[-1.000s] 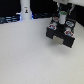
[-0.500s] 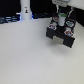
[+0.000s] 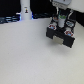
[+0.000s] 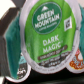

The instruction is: Open the kcup holder, insert the kcup into the holder, and close the kcup holder

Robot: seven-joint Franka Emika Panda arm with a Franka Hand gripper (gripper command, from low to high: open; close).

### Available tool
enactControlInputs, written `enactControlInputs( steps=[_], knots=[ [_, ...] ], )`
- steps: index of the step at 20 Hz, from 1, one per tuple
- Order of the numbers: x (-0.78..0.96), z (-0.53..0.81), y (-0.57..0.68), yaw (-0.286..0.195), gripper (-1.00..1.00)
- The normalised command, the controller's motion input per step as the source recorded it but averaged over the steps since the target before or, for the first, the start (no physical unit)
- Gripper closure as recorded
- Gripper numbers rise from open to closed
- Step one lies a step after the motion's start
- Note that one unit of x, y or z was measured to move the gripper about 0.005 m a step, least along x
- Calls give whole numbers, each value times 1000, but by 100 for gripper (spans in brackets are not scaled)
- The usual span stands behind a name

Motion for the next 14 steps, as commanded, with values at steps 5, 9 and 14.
enactControlInputs(
  steps=[5,9,14],
  knots=[
    [75,-156,-22,-15,100],
    [36,-151,-41,-17,100],
    [2,81,-20,-12,100]
  ],
)
